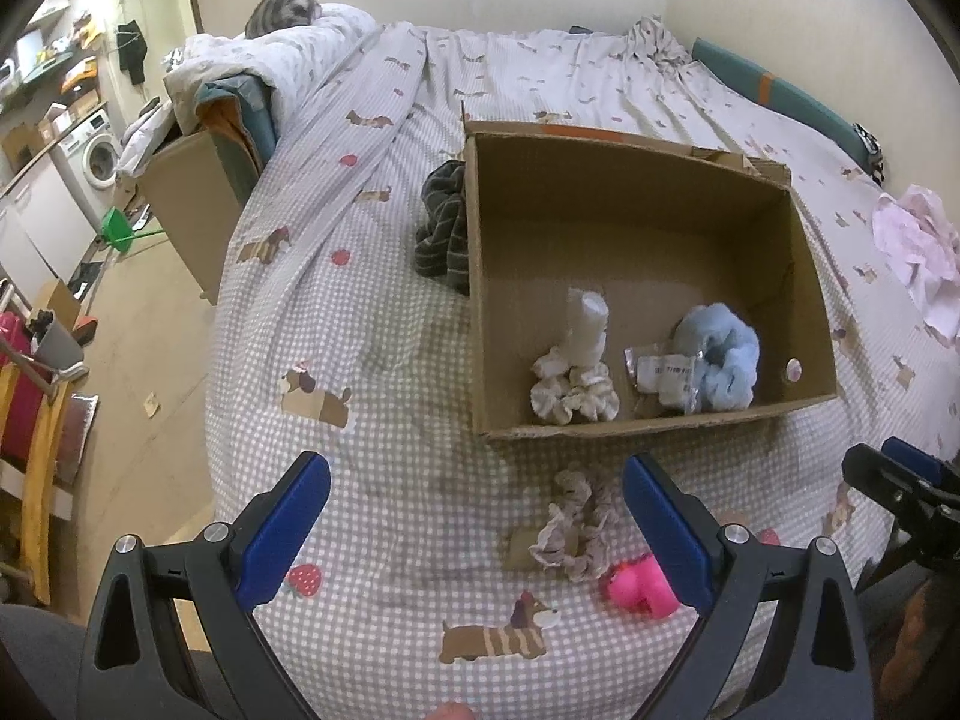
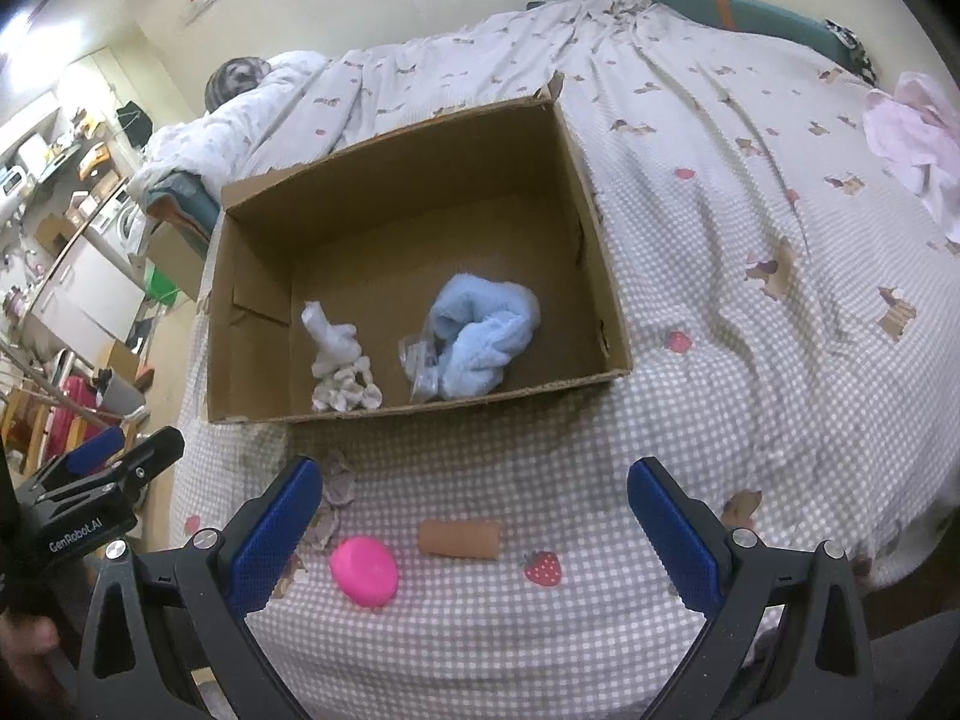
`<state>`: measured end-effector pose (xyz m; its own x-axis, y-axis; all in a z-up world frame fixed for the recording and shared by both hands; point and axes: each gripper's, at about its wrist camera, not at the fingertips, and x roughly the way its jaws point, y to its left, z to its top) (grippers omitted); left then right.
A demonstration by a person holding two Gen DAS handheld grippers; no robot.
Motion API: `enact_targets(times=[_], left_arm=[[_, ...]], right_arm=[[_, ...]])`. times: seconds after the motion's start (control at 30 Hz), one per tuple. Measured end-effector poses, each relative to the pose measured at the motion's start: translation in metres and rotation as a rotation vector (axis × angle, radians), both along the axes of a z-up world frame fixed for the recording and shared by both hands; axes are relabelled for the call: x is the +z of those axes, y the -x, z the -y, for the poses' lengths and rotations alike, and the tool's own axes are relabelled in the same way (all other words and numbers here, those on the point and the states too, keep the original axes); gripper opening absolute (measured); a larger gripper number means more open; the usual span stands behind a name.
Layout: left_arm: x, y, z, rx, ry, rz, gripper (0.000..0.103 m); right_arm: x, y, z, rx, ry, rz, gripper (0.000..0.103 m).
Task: Organize soft objects
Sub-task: 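Withdraw both grippers from the box toward the pink duck, then grasp the tan cylinder with the right gripper while the left gripper grasps the crumpled scrunchie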
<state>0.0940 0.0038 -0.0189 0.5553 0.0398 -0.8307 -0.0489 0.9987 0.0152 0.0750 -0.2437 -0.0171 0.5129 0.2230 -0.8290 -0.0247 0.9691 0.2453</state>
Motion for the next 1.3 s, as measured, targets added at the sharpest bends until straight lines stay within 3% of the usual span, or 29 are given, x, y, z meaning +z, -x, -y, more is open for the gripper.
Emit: enact_targets(times=[0.1,0.23,0.37,0.5,0.57,0.73,0.8,0.87,0.93,1.0,1.03,1.3], left_arm=[[-0.006,0.002,-0.003,0.005,-0.007,-0.017,0.098],[-0.013,0.001,-0.008,0.019,-0.006,-0.049,0.097],[-0.018,-0.001,-0.015,0.049,0.011,-0.080,0.097],[-0.021,-0.003,-0.019,0.073,0.043,-0.102,0.097],[-0.023,-0.005,-0.020,0.084,0.048,-0.117,0.097],[-0.027,-0.009,-0.027,0.114,0.080,-0.142,0.097],[-0.028,-0.011,-0.031,0.129,0.094,-0.146,0.097],[-0.029,-0.011,-0.036,0.146,0.109,-0.152,0.097],[-0.030,-0.011,-0.040,0.157,0.119,-0.156,0.097],[-0.032,-0.011,-0.044,0.167,0.129,-0.165,0.097],[-0.033,-0.012,-0.046,0.170,0.137,-0.170,0.097],[-0.038,-0.014,-0.038,0.153,0.138,-0.188,0.097]], right_arm=[[-0.003,0.001,0.004,-0.011,0.018,-0.005,0.103],[-0.011,0.000,0.014,0.000,-0.030,-0.034,0.103],[-0.033,-0.006,0.023,0.005,-0.158,-0.147,0.103],[-0.057,-0.015,0.011,0.038,-0.161,-0.260,0.101],[-0.070,-0.020,0.000,0.062,-0.133,-0.328,0.084],[-0.100,-0.033,-0.026,0.076,-0.064,-0.420,0.083],[-0.106,-0.040,-0.036,0.081,-0.030,-0.426,0.076],[-0.112,-0.046,-0.042,0.088,-0.013,-0.437,0.055],[-0.117,-0.048,-0.048,0.096,0.014,-0.449,0.046],[-0.116,-0.048,-0.050,0.102,0.027,-0.436,0.029],[-0.115,-0.049,-0.050,0.107,0.025,-0.431,0.010],[-0.089,-0.038,-0.028,0.087,-0.041,-0.345,0.010]])
